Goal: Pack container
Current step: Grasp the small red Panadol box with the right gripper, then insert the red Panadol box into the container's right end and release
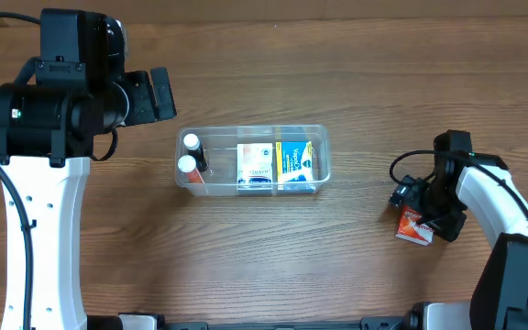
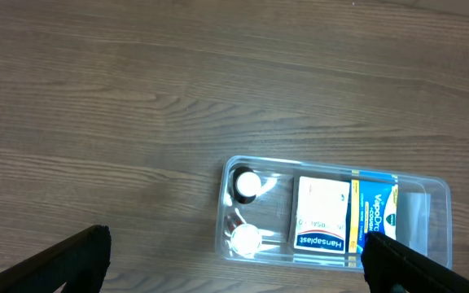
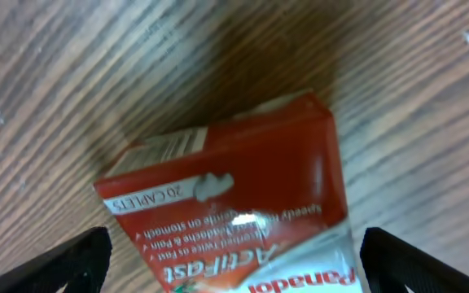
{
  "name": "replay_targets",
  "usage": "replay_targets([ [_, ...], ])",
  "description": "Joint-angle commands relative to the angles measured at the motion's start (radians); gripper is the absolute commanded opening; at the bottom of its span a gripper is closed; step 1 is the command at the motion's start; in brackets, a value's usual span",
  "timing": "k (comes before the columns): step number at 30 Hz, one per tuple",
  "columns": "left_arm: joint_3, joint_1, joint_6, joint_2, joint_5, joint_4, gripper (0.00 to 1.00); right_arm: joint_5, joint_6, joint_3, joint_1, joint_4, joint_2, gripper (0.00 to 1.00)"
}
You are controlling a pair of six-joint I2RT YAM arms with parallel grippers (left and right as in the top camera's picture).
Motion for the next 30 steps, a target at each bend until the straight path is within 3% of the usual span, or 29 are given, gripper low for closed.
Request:
replay_targets([
  [1, -0.002, 0.006, 0.020, 0.002, -0.002, 0.003, 1.00, 0.017, -0.004, -0.007, -0.003, 0.033, 0.000, 1.00],
  [12, -0.002, 0.006, 0.020, 0.002, -0.003, 0.003, 1.00, 0.016, -0.006, -0.007, -0.003, 0.066, 0.080, 0.98],
  [24, -0.002, 0.006, 0.020, 0.001, -0.002, 0.003, 1.00, 0.016, -0.006, -0.006, -0.003, 0.047, 0.080, 0.66],
  [30, -0.002, 0.006, 0.020, 0.001, -0.003, -0.001, 1.00, 0.016, -0.006, 0.001, -0.003, 0.046, 0.080, 0.59],
])
